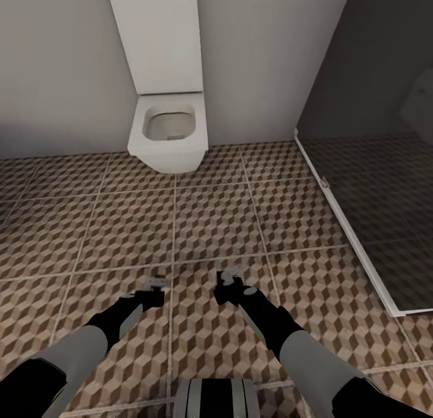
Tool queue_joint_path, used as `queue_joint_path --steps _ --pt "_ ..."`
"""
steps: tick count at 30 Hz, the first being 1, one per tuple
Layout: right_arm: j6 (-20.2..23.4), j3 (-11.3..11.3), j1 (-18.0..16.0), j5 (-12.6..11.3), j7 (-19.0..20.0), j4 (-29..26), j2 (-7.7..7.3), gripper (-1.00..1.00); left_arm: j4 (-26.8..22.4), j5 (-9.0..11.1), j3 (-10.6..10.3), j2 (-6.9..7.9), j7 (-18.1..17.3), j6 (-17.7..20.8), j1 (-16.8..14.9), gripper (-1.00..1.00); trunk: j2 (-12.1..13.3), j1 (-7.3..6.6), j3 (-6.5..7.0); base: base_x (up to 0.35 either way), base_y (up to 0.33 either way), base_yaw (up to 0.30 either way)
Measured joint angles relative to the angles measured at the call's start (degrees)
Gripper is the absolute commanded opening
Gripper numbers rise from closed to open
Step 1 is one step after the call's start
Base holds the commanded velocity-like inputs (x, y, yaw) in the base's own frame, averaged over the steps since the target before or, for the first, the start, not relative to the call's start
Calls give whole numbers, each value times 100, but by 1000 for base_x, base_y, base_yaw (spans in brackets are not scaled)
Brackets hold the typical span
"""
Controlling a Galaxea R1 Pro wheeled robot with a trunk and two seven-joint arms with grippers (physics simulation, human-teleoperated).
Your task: Take the four mousetraps from the cabinet in the bathroom and place them on the bathroom floor. Make sure all four end up on the same floor surface, and ensure that at least two of them are either under or directly next to the same bathroom sink.
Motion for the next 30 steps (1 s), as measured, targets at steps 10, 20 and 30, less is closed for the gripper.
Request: queue_joint_path --steps 10,20,30 --pt "0 0 0 -1 0 2 0 -100 2 1 0 0 0 0 0 -100 -401 220 -272 0 0 0" --pt "0 0 0 2 0 2 0 -100 2 0 0 0 0 0 0 -100 -532 304 -573 0 0 0" --pt "0 0 0 2 0 2 0 -100 6 0 0 0 0 0 -1 -100 -532 304 -621 0 0 0"
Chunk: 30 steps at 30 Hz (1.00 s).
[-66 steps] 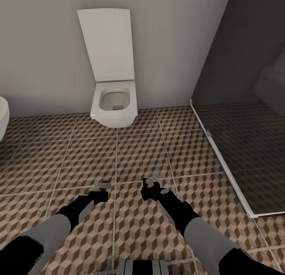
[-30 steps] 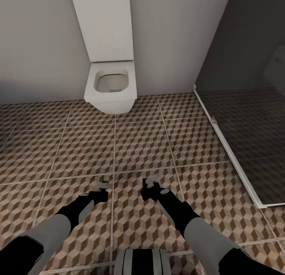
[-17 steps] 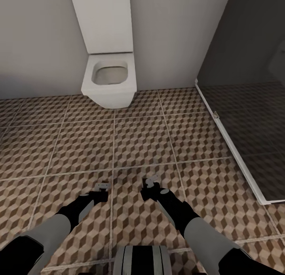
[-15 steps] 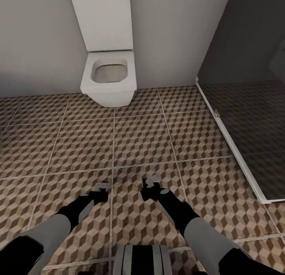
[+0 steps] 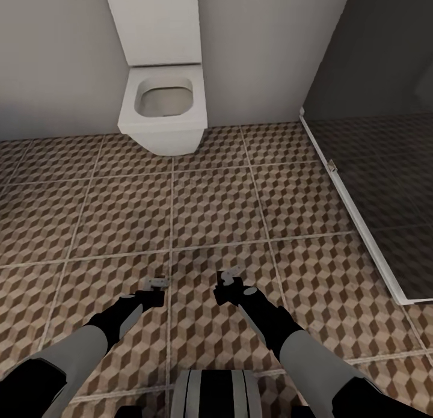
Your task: Take the four mousetraps from the cabinet in the bathroom and place them on the bathroom floor. Make sure all four end up on the same floor surface, and ensure that at least two of them are either under or directly next to the same bathroom sink.
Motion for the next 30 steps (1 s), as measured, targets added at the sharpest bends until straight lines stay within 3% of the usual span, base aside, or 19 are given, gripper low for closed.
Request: queue_joint_path --steps 9,23,30 --pt "0 0 1 0 0 -1 -1 -100 3 1 -1 -1 1 7 -1 -100 0 -2 -1 78 65 0" --pt "0 0 1 0 0 -1 -1 -100 4 0 -1 -1 1 8 -1 -100 0 -3 -1 256 225 0" --pt "0 0 0 0 0 0 0 -100 3 1 0 0 1 9 1 -100 0 -4 -1 325 57 0"
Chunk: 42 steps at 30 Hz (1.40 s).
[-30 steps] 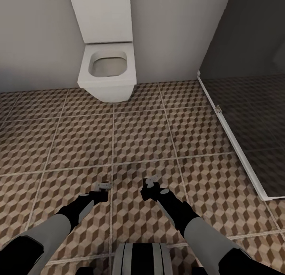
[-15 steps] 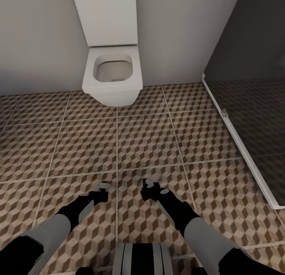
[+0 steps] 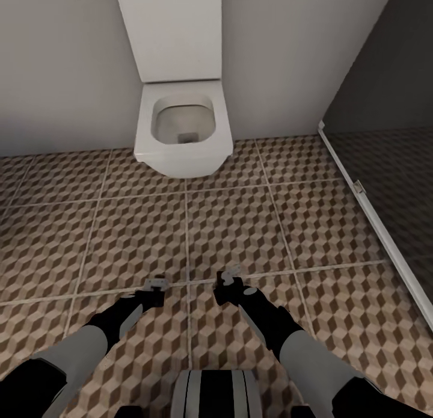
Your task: Take the four mousetraps from the cabinet in the bathroom and place them on the bathroom floor. Make sure all four end up on the same floor surface, and ensure that at least two of them are either under or directly next to the same bathroom sink.
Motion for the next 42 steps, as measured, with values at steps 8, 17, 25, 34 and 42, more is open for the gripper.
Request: queue_joint_path --steps 8,17,25,34,42 --pt "0 0 0 0 0 0 -2 -100 0 -1 0 0 0 0 -1 -100 0 0 0 341 3 0" --pt "0 0 0 0 0 0 -3 -100 0 -1 0 0 0 0 0 -100 0 0 0 342 0 0" --pt "0 0 0 0 0 0 0 -100 0 -1 0 0 -8 0 -1 -100 0 0 0 342 0 0" --pt "0 0 0 0 0 0 -1 -100 0 -2 0 0 -9 0 -1 -100 0 0 0 342 0 0" --pt "0 0 0 0 0 0 -2 -100 0 -2 0 0 -15 -8 0 -100 0 3 0 224 0 0"
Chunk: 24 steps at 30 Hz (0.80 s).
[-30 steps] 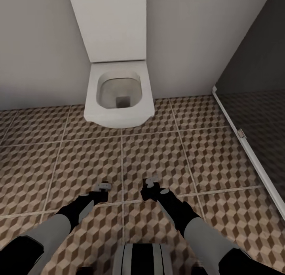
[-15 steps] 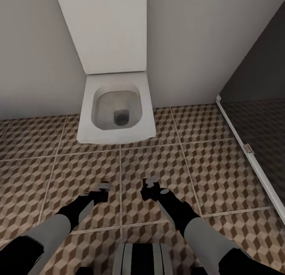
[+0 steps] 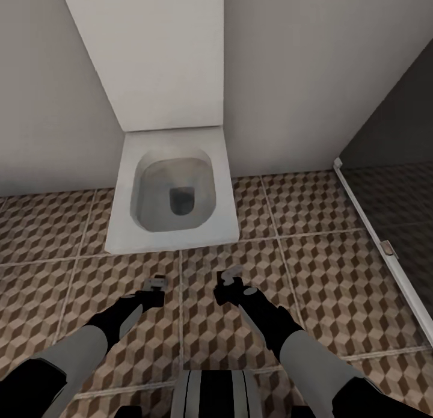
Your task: Take the four mousetraps from the cabinet in the bathroom and place them on the bathroom floor. Make sure all four end up on the same floor surface, and ensure that at least two of them are either under or directly next to the same bathroom sink.
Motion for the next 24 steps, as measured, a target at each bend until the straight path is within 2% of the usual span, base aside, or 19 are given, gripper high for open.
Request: queue_joint_path --steps 18,24 --pt "0 0 0 0 7 0 2 -100 9 6 0 0 -2 -1 -1 -100 0 1 -23 6 0 0" --pt "0 0 0 0 8 0 2 -100 9 5 0 0 -2 -1 0 -100 -8 17 -202 0 0 0"
